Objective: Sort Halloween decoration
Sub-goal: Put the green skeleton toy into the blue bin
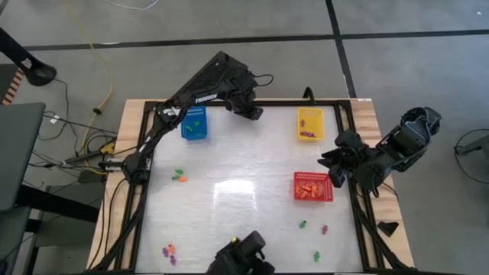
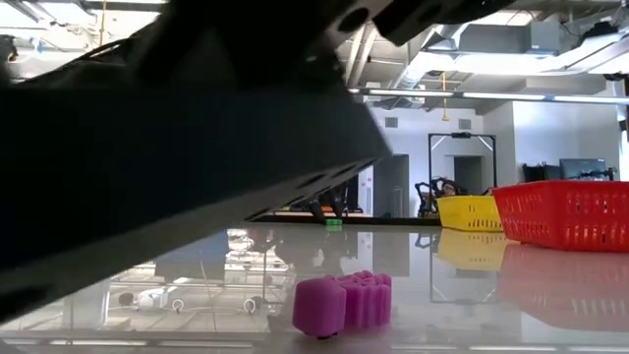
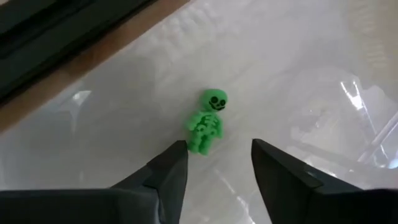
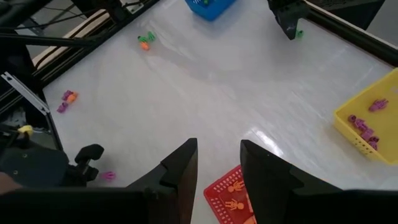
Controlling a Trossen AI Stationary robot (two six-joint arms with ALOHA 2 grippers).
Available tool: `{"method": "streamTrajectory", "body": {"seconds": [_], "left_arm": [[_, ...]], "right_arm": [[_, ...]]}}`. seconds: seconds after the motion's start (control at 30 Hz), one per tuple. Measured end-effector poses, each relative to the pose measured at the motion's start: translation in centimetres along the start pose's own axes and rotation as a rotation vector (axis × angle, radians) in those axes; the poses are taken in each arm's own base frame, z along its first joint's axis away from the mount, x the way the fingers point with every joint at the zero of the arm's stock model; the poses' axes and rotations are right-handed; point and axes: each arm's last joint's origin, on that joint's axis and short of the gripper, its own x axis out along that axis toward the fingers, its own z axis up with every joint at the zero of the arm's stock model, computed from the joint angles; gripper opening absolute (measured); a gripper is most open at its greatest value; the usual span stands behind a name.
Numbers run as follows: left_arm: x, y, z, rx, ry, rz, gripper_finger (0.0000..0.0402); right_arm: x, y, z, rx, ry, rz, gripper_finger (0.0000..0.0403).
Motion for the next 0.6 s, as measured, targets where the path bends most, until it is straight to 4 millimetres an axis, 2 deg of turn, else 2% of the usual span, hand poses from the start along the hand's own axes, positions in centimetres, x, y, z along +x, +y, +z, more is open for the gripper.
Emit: {"method": "streamTrajectory", "body": {"seconds": [0.37, 0.6], "left_arm": [[-0.04, -0.07, 0.53, -0.028, -0.031, -0.067, 0.0105], [-0.1, 0.07, 0.64, -0.056, -0.033, -0.072, 0.0044]], "right_arm": [[0.0, 0.06, 0.02, 0.014, -0.001, 0.005, 0.0152], [0.0, 0.1, 0.04, 0.012, -0.006, 0.008, 0.0152]]}}
